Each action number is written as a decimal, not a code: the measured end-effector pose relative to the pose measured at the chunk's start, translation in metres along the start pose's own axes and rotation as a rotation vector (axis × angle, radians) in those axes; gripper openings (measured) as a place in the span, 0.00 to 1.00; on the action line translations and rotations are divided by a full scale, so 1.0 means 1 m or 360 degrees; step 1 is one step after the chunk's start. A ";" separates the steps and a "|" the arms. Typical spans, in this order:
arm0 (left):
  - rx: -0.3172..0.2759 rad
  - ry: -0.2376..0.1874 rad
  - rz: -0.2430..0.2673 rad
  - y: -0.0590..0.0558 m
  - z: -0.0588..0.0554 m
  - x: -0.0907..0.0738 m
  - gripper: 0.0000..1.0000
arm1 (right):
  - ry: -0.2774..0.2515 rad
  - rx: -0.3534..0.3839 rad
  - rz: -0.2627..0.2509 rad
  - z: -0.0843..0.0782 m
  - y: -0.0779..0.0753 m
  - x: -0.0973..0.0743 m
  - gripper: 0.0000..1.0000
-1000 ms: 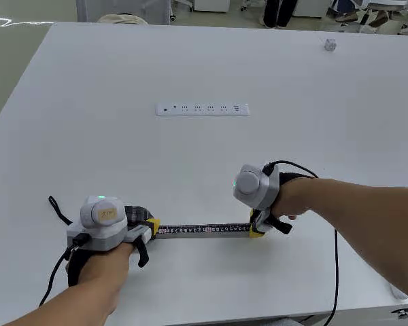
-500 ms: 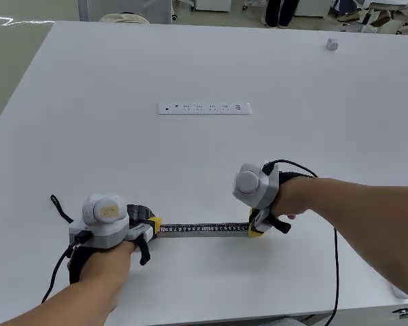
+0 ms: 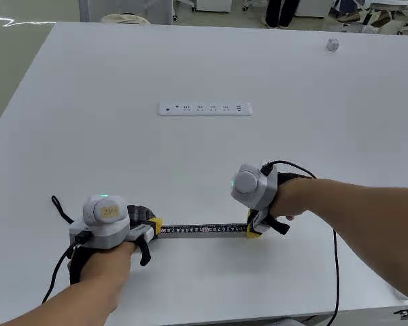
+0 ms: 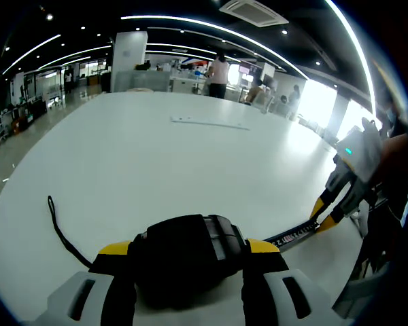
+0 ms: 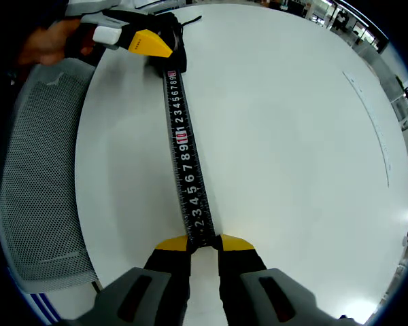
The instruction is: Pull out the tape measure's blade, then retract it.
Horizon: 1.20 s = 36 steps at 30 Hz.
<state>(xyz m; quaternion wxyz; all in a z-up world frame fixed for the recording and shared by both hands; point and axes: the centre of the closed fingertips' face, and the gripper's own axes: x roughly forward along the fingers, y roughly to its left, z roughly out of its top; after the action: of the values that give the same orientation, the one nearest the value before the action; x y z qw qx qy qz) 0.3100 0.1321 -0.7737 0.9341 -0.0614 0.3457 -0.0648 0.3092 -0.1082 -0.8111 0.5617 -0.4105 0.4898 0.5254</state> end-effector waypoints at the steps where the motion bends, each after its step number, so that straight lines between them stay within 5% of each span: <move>1: -0.0001 0.0001 -0.0001 0.000 0.000 0.000 0.60 | -0.0001 0.0000 0.0001 0.000 0.000 0.000 0.15; 36: -0.0018 0.0016 -0.0020 -0.001 -0.001 0.000 0.60 | -0.0033 0.0001 0.0007 0.015 0.004 0.004 0.15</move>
<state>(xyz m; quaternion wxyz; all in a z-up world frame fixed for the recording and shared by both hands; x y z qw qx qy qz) 0.3087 0.1313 -0.7744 0.9316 -0.0685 0.3503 -0.0692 0.3068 -0.0928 -0.8120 0.5659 -0.4037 0.4850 0.5306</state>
